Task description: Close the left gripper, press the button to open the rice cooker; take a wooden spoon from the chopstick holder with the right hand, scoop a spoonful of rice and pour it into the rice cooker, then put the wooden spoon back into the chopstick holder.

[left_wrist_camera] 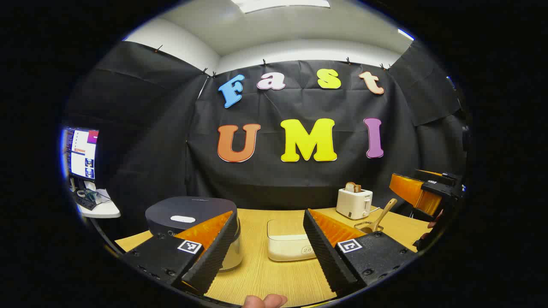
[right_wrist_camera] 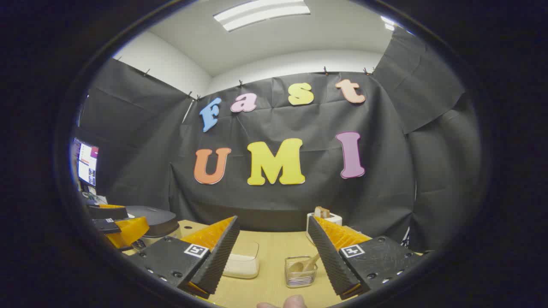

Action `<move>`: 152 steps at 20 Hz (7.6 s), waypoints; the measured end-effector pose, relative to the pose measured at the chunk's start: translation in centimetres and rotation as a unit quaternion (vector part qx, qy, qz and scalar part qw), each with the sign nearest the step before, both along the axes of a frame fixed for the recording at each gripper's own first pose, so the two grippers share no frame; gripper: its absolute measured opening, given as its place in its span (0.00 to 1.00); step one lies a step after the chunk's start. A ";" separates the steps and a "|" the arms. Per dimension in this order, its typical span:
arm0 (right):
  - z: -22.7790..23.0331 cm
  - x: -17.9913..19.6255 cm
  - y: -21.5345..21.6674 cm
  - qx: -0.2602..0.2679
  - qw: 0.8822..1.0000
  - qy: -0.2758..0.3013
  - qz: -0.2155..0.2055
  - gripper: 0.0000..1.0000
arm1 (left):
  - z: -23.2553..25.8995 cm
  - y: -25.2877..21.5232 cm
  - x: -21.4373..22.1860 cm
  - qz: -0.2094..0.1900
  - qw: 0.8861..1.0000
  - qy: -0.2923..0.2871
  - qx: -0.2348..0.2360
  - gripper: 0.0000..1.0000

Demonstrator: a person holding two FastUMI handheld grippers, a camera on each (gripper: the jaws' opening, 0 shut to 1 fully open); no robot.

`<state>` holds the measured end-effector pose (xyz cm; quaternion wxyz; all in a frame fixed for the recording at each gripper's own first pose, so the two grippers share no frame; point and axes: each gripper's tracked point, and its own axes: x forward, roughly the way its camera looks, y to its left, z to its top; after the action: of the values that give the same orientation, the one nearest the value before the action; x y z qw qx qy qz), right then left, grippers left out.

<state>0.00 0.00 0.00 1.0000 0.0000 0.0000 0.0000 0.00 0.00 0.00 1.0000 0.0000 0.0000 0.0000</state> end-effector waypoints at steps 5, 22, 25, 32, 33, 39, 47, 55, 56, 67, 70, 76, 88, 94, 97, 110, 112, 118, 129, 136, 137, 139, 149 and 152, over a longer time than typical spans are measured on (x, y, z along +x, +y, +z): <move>0.0 0.1 0.0 0.002 1.000 -0.002 0.000 0.96 | -0.1 0.2 0.0 0.003 1.000 0.003 0.002 0.99; -0.7 0.2 -0.5 0.001 1.000 -0.007 0.015 0.96 | 0.6 0.0 -0.4 0.013 1.000 -0.009 0.004 0.99; -1.2 0.7 -0.9 0.007 0.999 0.008 0.030 0.96 | 0.5 -0.1 -0.6 0.026 1.000 -0.010 0.001 0.99; -1.2 1.7 -1.3 0.004 0.997 0.024 0.074 0.95 | 2.0 3.8 -1.7 0.097 0.995 0.005 0.026 0.99; -1.1 1.9 -1.4 0.011 0.996 0.022 0.080 0.95 | 2.6 4.5 -1.9 0.106 0.994 0.005 0.033 0.98; -0.3 3.1 -2.9 0.026 0.995 0.018 0.093 0.95 | 4.5 9.3 -2.4 0.139 0.989 0.035 0.041 0.89; -1.0 3.8 -5.2 0.052 0.995 0.020 0.085 0.94 | 2.5 12.1 2.6 0.117 0.981 0.155 0.002 0.51; -2.1 4.4 -7.2 0.064 0.994 0.025 0.080 0.96 | -2.1 13.6 4.6 0.120 0.946 0.294 -0.069 0.10; -2.3 4.5 -7.6 0.066 0.994 0.027 0.079 0.96 | -2.6 13.8 4.7 0.121 0.940 0.310 -0.070 0.08; -2.9 4.7 -9.2 0.077 0.995 0.027 0.064 0.96 | -5.6 15.9 4.2 0.162 0.909 0.377 -0.075 0.03; -3.3 4.6 -8.7 0.086 0.994 0.026 0.068 0.96 | -6.0 15.8 3.6 0.164 0.905 0.384 -0.084 0.03; -3.6 4.6 -8.6 0.079 0.994 0.034 0.069 0.96 | -5.0 16.2 4.6 0.169 0.921 0.350 -0.031 0.03; -1.6 3.5 -9.6 0.052 0.997 0.011 0.052 0.96 | 9.3 15.2 10.8 0.171 0.981 0.061 0.065 1.00; -2.7 2.9 -10.5 0.040 0.998 0.023 0.043 0.96 | 10.3 14.0 8.1 0.167 0.983 0.031 0.070 0.98; -4.5 2.5 -10.8 0.040 0.997 0.046 0.039 0.96 | 10.2 13.2 6.0 0.165 0.984 0.016 0.058 0.99; -13.0 5.4 -10.5 0.042 0.985 0.165 0.026 0.96 | 6.6 9.6 1.3 0.138 0.989 0.010 0.051 0.99; -13.9 6.7 -10.6 0.052 0.983 0.177 0.021 0.96 | 6.2 9.7 0.9 0.140 0.988 0.013 0.060 0.99; -17.8 10.5 -11.1 0.103 0.969 0.225 0.001 0.96 | 5.6 11.0 -0.3 0.159 0.985 0.022 0.064 0.99; -19.4 13.6 -10.8 0.118 0.961 0.250 0.007 0.42 | 4.1 9.9 -0.1 0.152 0.985 0.039 0.078 0.99; -18.1 13.7 -9.7 0.132 0.959 0.249 0.015 0.07 | 3.1 9.3 -0.1 0.140 0.985 0.050 0.084 0.99; -18.2 13.6 -9.6 0.125 0.960 0.249 0.016 0.02 | 3.0 9.3 -0.2 0.139 0.986 0.050 0.082 0.96; -17.5 13.6 -9.3 0.118 0.963 0.243 0.019 0.01 | 2.7 9.4 -0.3 0.137 0.986 0.052 0.080 0.99; -9.7 13.7 -8.8 0.071 0.982 0.176 0.007 0.02 | 1.6 10.4 -0.7 0.140 0.986 0.031 0.082 0.99; -6.8 13.9 -6.3 0.046 0.985 0.162 0.037 0.01 | 1.0 10.6 -0.8 0.148 0.985 0.023 0.090 0.99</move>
<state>13.93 -6.31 -6.82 0.9850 0.0456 0.1623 0.0366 -0.80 10.61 1.02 0.9846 0.0901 0.0232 0.1478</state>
